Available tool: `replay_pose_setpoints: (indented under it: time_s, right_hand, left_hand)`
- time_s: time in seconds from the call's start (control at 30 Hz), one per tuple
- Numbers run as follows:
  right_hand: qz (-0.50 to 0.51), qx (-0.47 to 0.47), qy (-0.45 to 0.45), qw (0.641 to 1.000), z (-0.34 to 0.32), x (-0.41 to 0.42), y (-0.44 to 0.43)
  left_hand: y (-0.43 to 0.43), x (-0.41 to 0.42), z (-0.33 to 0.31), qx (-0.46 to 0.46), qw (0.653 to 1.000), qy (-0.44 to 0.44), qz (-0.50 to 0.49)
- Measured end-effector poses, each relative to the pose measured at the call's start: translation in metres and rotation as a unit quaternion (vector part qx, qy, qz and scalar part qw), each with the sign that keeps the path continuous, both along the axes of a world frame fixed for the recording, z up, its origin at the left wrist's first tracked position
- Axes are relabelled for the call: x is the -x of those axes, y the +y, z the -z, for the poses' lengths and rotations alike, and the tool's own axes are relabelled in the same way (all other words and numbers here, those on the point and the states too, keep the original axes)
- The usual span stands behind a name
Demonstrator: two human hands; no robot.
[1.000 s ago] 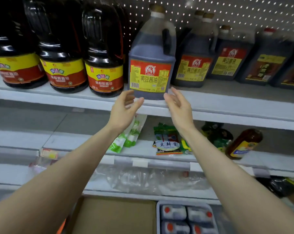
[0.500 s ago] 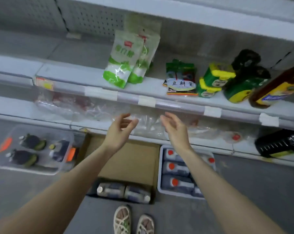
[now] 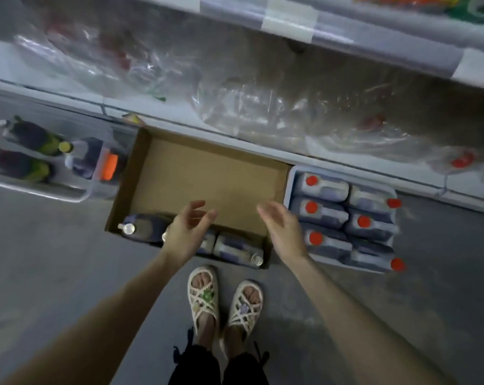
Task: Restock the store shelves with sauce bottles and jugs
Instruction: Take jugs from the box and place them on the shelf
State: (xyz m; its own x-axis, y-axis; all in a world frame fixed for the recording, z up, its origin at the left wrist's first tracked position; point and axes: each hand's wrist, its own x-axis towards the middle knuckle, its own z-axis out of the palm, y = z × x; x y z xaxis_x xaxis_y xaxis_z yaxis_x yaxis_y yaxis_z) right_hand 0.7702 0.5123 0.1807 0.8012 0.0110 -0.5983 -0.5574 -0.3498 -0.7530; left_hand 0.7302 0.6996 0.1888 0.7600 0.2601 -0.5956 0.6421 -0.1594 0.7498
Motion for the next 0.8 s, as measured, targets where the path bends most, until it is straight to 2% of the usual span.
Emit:
replay_pose_setpoints:
  time_s: [0.23, 0.43, 0.67, 0.8]
  right_hand:
    - [-0.043, -0.002, 0.077, 0.996, 0.058, 0.030, 0.048]
    - [-0.039, -0.004, 0.104, 0.994, 0.101, 0.050, 0.126]
    - [-0.040, -0.043, 0.130, 0.990, 0.154, 0.070, 0.229]
    - [-0.050, -0.055, 0.154, 0.985, 0.176, 0.078, 0.266]
  left_hand:
    - [0.045, 0.036, 0.065, -0.016, 0.999, 0.038, -0.027]
    - [0.122, 0.060, 0.113, -0.045, 0.995, 0.075, -0.052]
    - [0.203, 0.078, 0.170, -0.130, 0.988, 0.075, 0.030]
    - [0.224, 0.077, 0.199, -0.104, 0.985, 0.096, 0.102]
